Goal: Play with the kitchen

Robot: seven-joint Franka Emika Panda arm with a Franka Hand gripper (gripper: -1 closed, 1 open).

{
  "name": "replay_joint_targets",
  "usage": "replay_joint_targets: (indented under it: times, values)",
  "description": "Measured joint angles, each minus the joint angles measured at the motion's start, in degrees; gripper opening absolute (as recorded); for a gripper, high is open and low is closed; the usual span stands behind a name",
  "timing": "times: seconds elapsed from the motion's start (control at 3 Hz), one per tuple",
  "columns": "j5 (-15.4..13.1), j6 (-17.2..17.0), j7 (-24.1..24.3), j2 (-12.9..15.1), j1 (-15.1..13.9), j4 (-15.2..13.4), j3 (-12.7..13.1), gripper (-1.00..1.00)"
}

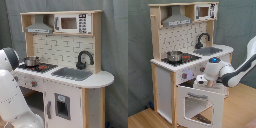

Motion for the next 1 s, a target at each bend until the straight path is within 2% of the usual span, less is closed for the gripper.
replay_joint_targets:
  times: [0.33,0.67,1.0]
  values:
    - [-3.9,-2.3,2.8,0.6,0.2,3.3,-2.2,-1.00]
    - [-8.1,-5.1,5.8,1.5,1.3,5.1,-3.7,-1.00]
    - [-12.2,-7.3,9.2,2.6,3.0,5.7,-4.9,-1.00]
